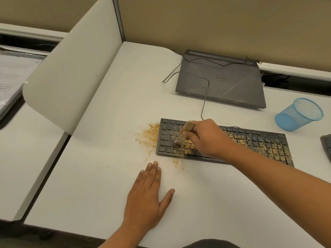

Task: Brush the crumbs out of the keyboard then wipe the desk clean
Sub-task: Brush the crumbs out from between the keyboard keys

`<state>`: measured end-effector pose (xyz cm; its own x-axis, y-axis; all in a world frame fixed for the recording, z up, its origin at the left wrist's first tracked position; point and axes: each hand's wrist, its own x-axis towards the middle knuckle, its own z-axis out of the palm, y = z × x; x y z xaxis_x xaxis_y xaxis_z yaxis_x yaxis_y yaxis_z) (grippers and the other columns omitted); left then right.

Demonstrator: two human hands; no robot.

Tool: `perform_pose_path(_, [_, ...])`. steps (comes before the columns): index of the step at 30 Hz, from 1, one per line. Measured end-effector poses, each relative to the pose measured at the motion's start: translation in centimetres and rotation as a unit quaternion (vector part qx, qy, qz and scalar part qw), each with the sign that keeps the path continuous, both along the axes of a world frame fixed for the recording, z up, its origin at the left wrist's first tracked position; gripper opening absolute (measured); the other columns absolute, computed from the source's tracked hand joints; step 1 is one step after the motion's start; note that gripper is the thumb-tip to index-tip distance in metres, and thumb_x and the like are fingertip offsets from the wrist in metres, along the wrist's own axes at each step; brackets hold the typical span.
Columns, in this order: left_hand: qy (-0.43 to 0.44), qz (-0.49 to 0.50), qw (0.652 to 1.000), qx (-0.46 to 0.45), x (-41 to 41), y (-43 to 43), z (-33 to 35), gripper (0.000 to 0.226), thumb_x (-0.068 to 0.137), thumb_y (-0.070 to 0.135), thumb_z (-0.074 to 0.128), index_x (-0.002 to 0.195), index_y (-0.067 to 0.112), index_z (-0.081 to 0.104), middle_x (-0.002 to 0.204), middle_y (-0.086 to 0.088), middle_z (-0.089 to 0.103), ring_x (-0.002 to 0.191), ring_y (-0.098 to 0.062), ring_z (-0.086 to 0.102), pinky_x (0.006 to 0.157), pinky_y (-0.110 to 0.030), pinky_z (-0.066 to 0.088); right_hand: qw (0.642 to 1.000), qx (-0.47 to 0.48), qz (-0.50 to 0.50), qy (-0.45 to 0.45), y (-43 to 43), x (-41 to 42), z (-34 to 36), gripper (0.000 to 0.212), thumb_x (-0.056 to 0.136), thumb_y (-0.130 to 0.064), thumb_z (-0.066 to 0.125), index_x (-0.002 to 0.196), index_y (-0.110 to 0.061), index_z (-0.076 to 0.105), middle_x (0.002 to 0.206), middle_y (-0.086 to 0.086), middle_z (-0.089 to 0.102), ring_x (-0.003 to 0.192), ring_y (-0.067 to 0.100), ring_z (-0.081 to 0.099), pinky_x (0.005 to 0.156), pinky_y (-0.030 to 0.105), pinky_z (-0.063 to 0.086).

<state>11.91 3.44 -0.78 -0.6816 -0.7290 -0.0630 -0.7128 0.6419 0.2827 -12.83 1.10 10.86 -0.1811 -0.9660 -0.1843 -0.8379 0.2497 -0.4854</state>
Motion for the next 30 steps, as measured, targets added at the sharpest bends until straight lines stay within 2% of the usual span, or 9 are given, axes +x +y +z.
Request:
perform_pose_path(2, [-0.004,-0.001,1.0,-0.002,0.0,0.0,0.0,0.073,0.099,0.062,0.024,0.148,0.01,0.04,0.158,-0.002,0.03,0.147,-0.016,0.025,0.115,-0.034,0.022,1.0,0.0,-0.005,0.006,0.1,0.0,-0.1,0.023,0.101,-0.028,0.052,0.099,-0.016,0.072,0.083,-0.002,0.069,0.062,0.003,0.052,0.059,0.021,0.041])
perform_pose_path(6, [-0.003,0.0,1.0,0.001,0.1,0.0,0.0,0.073,0.099,0.063,0.026,0.148,0.011,0.04,0.158,-0.002,0.03,0.147,-0.016,0.026,0.115,-0.034,0.021,0.999,0.031,0.028,0.004,0.9,0.5,-0.2,0.025,0.101,-0.031,0.052,0.096,-0.016,0.071,0.088,-0.004,0.07,0.075,0.01,0.06,0.075,0.034,0.053])
perform_pose_path(9, [0.0,0.001,1.0,0.001,0.0,0.0,0.0,0.073,0.099,0.063,0.027,0.148,0.011,0.04,0.158,-0.002,0.031,0.147,-0.017,0.026,0.115,-0.034,0.02,1.0,-0.005,0.012,-0.003,1.1,0.2,0.0,0.021,0.101,-0.029,0.052,0.099,-0.019,0.071,0.092,-0.004,0.071,0.081,0.012,0.062,0.078,0.033,0.052])
perform_pose_path(13, [-0.001,-0.002,1.0,0.003,0.1,0.0,0.0,0.073,0.099,0.063,0.025,0.148,0.011,0.04,0.158,-0.003,0.031,0.147,-0.017,0.026,0.114,-0.034,0.022,0.998,0.036,0.014,0.044,1.5,0.1,-0.2,0.026,0.101,-0.034,0.049,0.092,-0.016,0.066,0.077,-0.003,0.062,0.067,0.011,0.056,0.066,0.033,0.05])
perform_pose_path(16, [-0.002,0.0,1.0,0.001,0.0,-0.1,0.0,0.073,0.099,0.063,0.025,0.148,0.011,0.04,0.158,-0.003,0.031,0.147,-0.016,0.026,0.115,-0.034,0.02,0.999,0.009,-0.011,0.045,1.6,0.1,-0.1,0.032,0.102,-0.034,0.049,0.082,-0.013,0.064,0.068,-0.004,0.056,0.059,0.007,0.049,0.058,0.029,0.04])
perform_pose_path(21, [-0.005,-0.001,1.0,0.001,0.0,0.0,0.0,0.073,0.099,0.063,0.025,0.149,0.011,0.039,0.158,-0.002,0.03,0.147,-0.016,0.024,0.116,-0.033,0.019,0.998,0.02,-0.015,0.056,2.3,0.3,-0.4,0.035,0.101,-0.037,0.048,0.086,-0.012,0.068,0.068,-0.002,0.06,0.058,0.011,0.053,0.054,0.028,0.043])
perform_pose_path(24, [-0.005,0.001,1.0,0.001,0.0,0.0,0.0,0.073,0.099,0.063,0.024,0.149,0.011,0.039,0.158,-0.002,0.03,0.147,-0.016,0.025,0.116,-0.033,0.018,0.996,0.0,-0.043,0.08,2.8,-0.1,-0.4,0.035,0.102,-0.035,0.047,0.085,-0.013,0.068,0.066,-0.005,0.056,0.055,0.005,0.046,0.051,0.022,0.032])
perform_pose_path(28, [-0.004,-0.001,1.0,0.003,0.0,0.0,0.1,0.074,0.099,0.063,0.023,0.149,0.011,0.039,0.158,-0.002,0.03,0.147,-0.016,0.024,0.117,-0.032,0.017,0.998,-0.008,-0.026,0.06,3.8,0.9,-0.7,0.03,0.102,-0.031,0.048,0.089,-0.015,0.069,0.068,-0.008,0.058,0.055,0.004,0.048,0.049,0.016,0.03])
perform_pose_path(30, [-0.003,0.001,1.0,0.005,0.0,0.0,0.2,0.074,0.099,0.063,0.024,0.149,0.011,0.039,0.158,-0.002,0.03,0.147,-0.016,0.024,0.117,-0.032,0.016,0.997,-0.031,-0.054,0.052,3.9,0.9,-0.5,0.027,0.102,-0.028,0.049,0.088,-0.014,0.068,0.063,-0.012,0.054,0.051,0.002,0.045,0.047,0.015,0.029])
